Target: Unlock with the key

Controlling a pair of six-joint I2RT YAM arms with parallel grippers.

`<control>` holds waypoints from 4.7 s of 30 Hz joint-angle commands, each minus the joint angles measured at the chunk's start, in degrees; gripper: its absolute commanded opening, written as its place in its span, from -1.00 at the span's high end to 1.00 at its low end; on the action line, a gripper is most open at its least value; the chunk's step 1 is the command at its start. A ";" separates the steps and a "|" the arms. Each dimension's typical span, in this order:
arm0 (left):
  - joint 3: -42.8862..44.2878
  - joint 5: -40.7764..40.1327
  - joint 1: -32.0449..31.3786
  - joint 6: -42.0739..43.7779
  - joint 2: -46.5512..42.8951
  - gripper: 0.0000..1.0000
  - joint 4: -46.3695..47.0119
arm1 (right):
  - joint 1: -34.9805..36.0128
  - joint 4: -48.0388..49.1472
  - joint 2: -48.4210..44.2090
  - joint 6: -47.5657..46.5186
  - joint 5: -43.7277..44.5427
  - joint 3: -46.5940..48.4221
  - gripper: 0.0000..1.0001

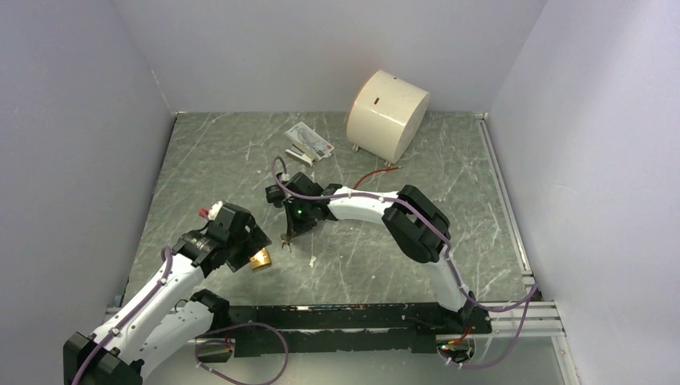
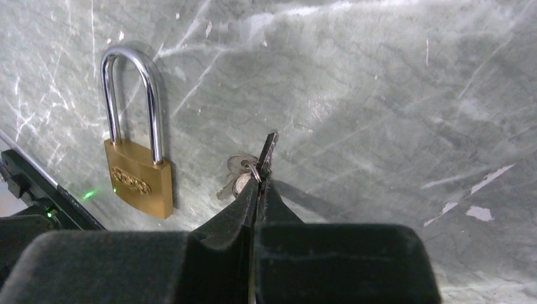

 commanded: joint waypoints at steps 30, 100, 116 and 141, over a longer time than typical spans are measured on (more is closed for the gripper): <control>0.85 21.72 0.28 -22.86 2.27 -0.58 29.88 | -9.93 24.52 -45.42 -2.58 -8.10 -33.21 1.00; 8.30 58.51 0.19 10.88 17.06 0.95 63.00 | -19.29 21.91 -58.51 3.25 -25.09 -35.47 -0.29; 10.57 66.30 0.24 6.33 18.99 0.95 71.48 | -19.32 25.93 -54.77 1.39 -36.11 -34.14 0.02; 7.65 65.27 0.22 1.24 19.09 0.57 79.69 | -20.58 28.78 -59.07 7.13 -31.01 -36.15 1.00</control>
